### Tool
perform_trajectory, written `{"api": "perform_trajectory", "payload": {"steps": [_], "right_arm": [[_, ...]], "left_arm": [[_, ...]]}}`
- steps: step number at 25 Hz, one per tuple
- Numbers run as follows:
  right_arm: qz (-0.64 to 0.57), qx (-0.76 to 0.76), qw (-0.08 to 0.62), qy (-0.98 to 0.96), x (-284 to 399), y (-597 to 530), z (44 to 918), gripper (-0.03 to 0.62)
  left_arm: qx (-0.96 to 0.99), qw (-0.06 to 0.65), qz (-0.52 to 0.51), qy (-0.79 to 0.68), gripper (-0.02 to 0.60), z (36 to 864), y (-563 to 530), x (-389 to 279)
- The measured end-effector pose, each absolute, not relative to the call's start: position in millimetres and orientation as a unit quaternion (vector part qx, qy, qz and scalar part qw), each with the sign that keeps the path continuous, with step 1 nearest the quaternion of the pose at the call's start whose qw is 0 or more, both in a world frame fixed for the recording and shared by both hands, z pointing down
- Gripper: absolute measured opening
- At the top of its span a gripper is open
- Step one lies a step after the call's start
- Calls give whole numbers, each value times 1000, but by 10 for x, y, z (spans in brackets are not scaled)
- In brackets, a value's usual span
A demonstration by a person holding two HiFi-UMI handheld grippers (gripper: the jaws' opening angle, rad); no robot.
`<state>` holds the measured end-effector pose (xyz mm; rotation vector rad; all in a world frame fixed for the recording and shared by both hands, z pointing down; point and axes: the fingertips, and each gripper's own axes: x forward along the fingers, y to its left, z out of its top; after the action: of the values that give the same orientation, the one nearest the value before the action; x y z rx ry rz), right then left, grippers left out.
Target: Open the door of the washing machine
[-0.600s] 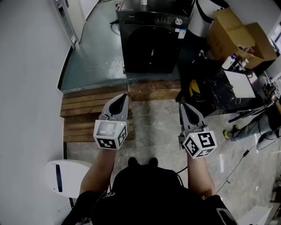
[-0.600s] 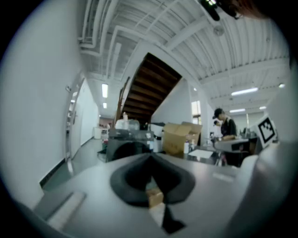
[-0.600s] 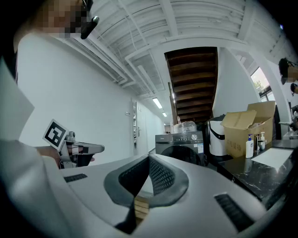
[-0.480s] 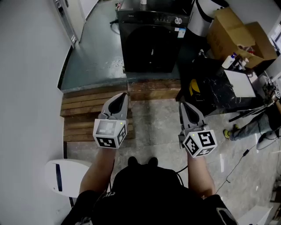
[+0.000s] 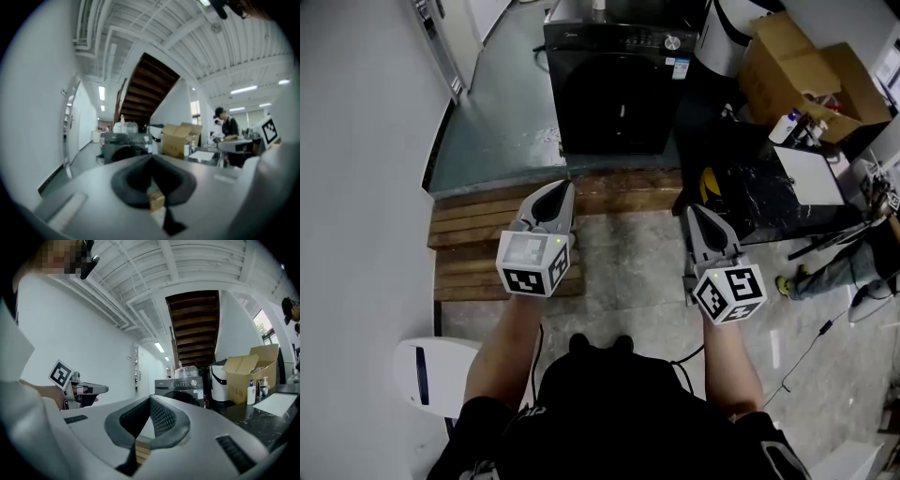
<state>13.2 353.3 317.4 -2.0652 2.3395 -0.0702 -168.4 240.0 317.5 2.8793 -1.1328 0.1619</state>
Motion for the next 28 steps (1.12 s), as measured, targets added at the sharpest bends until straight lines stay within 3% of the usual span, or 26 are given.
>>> {"api": "perform_trajectory", "payload": {"steps": [16, 28], "right_arm": [[-80, -642, 14, 762, 328, 3856, 3592, -6], [-90, -643, -5, 761, 466, 3217, 3730, -6]], "left_arm": [[919, 58, 56, -385, 8, 3524, 2701, -1385], [929, 63, 61, -358, 8, 3659, 2048, -1063]]}}
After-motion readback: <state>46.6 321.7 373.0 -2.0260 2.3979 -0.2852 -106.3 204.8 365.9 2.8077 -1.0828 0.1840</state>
